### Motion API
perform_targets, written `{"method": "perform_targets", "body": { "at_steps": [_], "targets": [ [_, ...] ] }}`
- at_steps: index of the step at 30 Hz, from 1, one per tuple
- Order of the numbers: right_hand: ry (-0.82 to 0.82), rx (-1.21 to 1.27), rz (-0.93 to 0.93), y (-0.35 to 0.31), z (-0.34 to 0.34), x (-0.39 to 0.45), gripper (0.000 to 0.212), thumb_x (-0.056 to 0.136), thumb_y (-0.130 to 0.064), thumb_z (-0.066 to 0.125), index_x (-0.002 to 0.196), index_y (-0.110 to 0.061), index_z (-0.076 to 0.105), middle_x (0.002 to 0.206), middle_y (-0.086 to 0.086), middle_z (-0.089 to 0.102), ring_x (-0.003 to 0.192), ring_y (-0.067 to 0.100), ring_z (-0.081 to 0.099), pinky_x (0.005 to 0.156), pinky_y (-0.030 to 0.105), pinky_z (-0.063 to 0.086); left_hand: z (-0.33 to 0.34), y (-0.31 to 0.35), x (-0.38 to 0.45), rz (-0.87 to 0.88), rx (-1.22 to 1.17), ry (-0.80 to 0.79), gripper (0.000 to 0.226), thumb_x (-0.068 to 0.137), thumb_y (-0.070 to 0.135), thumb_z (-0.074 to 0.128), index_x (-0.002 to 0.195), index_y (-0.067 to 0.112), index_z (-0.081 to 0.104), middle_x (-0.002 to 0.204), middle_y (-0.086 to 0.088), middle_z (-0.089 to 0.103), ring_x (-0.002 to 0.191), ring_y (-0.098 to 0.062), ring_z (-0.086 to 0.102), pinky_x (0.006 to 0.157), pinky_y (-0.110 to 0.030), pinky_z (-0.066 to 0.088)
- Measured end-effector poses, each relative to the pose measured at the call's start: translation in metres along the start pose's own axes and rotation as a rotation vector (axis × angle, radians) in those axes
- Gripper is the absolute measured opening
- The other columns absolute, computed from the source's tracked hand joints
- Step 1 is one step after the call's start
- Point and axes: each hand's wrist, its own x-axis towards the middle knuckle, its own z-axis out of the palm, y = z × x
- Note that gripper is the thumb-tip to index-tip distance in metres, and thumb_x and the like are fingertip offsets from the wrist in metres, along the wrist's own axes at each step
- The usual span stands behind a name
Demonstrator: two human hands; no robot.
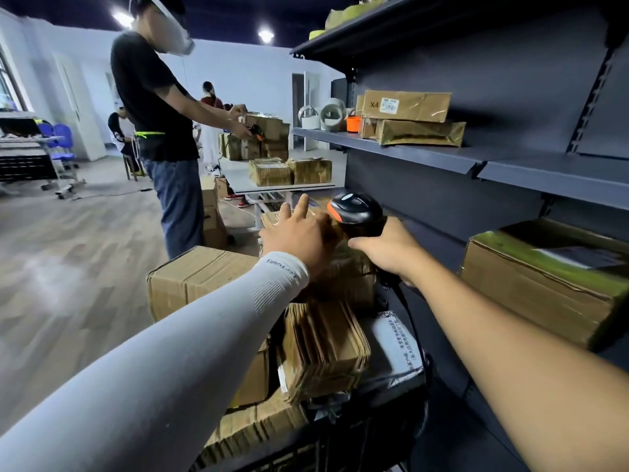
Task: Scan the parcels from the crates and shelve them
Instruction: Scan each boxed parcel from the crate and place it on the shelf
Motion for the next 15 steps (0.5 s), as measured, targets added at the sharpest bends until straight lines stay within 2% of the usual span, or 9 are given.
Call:
{"method": "perform_targets", "body": {
  "at_steps": [2,4,6,7,10,15],
  "targets": [
    [0.016,0.015,0.004,0.001,0.003,0.0,0.023,0.084,-0.02,0.079,0.105,-0.015,0.072,0.087,0.0,0.074,0.077,0.018,0.068,0.065,0.03,0.055,0.002,-0.002,-0.003,0.008,0.01,0.038,0.056,0.101,0.065,0.042,0.151,0.041,0.04,0.172,-0.001,0.017,0.154,-0.034,0.021,0.101,-0.067,0.042],
    [0.024,0.088,0.025,0.0,0.001,-0.002,0.021,0.085,-0.018,0.077,0.105,-0.014,0.072,0.09,0.01,0.076,0.074,0.023,0.071,0.055,0.038,0.061,0.002,-0.003,-0.005,0.018,0.007,0.058,0.057,0.102,0.064,0.042,0.155,0.044,0.034,0.17,-0.002,0.021,0.152,-0.034,0.024,0.102,-0.065,0.041],
    [0.02,0.139,0.028,-0.002,-0.002,-0.005,0.022,0.087,-0.016,0.075,0.109,-0.014,0.071,0.096,0.011,0.075,0.078,0.024,0.071,0.048,0.027,0.055,0.001,-0.003,-0.008,0.03,-0.002,0.093,0.055,0.103,0.061,0.043,0.155,0.045,0.032,0.17,-0.003,0.023,0.153,-0.034,0.024,0.103,-0.067,0.04],
    [0.02,0.157,0.023,-0.003,-0.004,-0.006,0.024,0.087,-0.017,0.075,0.11,-0.015,0.07,0.099,0.009,0.074,0.082,0.024,0.071,0.05,0.025,0.055,0.0,-0.002,-0.01,0.039,-0.004,0.12,0.053,0.104,0.059,0.044,0.154,0.046,0.033,0.169,-0.003,0.025,0.152,-0.034,0.025,0.103,-0.067,0.04],
    [0.055,0.182,0.002,-0.009,-0.016,-0.017,0.035,0.084,-0.022,0.077,0.117,-0.018,0.068,0.108,0.007,0.071,0.095,0.025,0.071,0.061,0.034,0.064,-0.007,0.005,-0.015,0.073,-0.005,0.188,0.051,0.103,0.054,0.047,0.152,0.047,0.033,0.167,-0.003,0.03,0.151,-0.034,0.027,0.102,-0.067,0.043],
    [0.142,0.16,-0.003,-0.008,-0.053,-0.053,0.027,0.085,-0.021,0.076,0.11,-0.014,0.07,0.105,0.015,0.072,0.087,0.031,0.074,0.063,0.037,0.065,-0.021,0.038,-0.031,0.145,-0.008,0.25,0.055,0.103,0.055,0.049,0.154,0.046,0.032,0.168,-0.005,0.028,0.153,-0.035,0.024,0.105,-0.068,0.037]
  ]
}}
